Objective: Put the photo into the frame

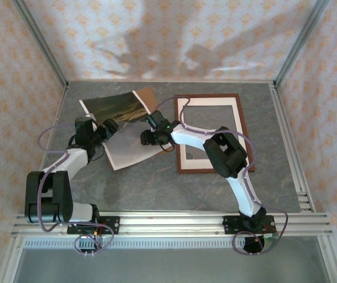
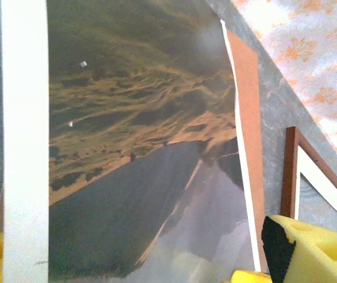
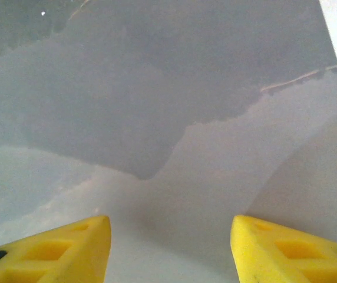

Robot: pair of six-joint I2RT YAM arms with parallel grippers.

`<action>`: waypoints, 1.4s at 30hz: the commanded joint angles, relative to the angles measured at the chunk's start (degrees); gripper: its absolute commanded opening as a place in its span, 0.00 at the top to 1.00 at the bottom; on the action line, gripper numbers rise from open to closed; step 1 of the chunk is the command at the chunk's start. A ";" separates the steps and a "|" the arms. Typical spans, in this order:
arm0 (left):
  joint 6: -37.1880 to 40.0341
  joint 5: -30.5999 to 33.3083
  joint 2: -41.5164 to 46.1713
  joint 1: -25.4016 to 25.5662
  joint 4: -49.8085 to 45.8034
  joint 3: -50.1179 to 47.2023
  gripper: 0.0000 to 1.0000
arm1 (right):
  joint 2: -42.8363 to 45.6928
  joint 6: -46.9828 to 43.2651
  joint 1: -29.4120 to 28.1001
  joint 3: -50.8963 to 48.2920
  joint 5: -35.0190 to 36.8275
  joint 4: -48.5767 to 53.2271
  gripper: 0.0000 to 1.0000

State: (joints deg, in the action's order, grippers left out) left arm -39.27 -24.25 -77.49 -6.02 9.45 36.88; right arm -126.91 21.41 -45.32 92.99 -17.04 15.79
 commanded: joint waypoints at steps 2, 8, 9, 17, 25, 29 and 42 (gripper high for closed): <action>-1.24 2.52 3.30 0.15 -1.59 -0.80 0.17 | -3.33 0.56 -0.65 0.31 -1.11 3.29 0.43; -1.00 1.35 2.75 0.20 -1.49 -0.50 0.23 | -3.58 0.76 -0.73 0.44 -1.24 3.26 0.43; -0.92 1.36 2.44 0.13 -1.46 -0.54 0.26 | -3.60 0.81 -0.73 0.44 -1.21 3.20 0.43; 0.03 0.72 -4.77 0.13 1.73 -0.94 0.57 | -2.95 0.72 -0.71 0.39 -0.58 3.58 0.44; 1.62 1.43 -6.45 0.13 0.89 -0.02 0.86 | -1.72 0.37 -0.64 0.33 0.15 4.35 0.43; 2.85 2.28 -4.17 0.22 -1.77 0.98 0.96 | 0.79 -0.12 -0.31 0.95 0.68 5.42 0.39; 18.74 21.07 8.64 10.47 -33.93 25.15 1.00 | 26.78 -5.93 7.03 -3.54 11.31 11.29 0.23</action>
State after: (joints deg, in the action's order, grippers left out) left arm -28.47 -11.79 -70.48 1.56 -12.67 54.02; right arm -107.74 17.91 -40.53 90.87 -12.23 23.94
